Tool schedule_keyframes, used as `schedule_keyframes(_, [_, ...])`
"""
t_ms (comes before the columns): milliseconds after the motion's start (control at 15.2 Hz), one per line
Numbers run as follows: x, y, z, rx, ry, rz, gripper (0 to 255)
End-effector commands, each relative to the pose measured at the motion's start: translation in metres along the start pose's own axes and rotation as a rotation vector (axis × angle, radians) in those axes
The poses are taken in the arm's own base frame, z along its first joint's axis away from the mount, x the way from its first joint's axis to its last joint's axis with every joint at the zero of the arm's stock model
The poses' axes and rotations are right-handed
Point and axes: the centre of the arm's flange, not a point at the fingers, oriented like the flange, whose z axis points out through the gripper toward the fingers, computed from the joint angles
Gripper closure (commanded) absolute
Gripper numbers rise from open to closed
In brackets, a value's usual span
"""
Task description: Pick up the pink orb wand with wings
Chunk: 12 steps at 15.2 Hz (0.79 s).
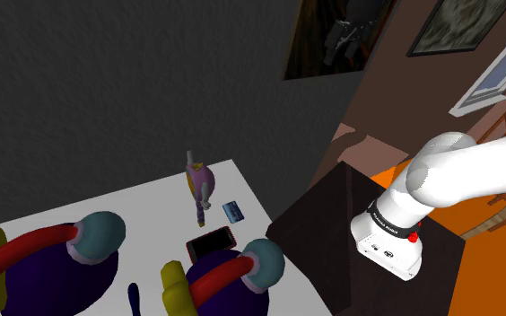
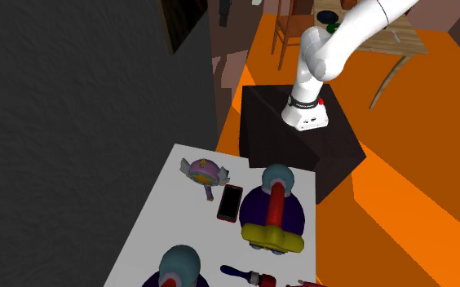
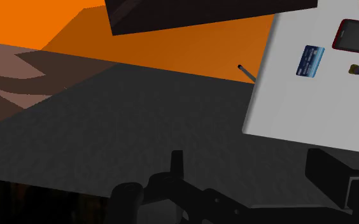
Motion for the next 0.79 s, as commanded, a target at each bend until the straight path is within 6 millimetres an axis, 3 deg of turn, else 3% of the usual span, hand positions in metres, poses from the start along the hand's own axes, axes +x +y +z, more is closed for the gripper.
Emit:
schedule_keyframes(0, [0.000,0.000,0.000,0.000,0.000,0.000,0])
schedule_keyframes(726, [0.028,-0.130,0.059,0.004,-0.045,0.016,0])
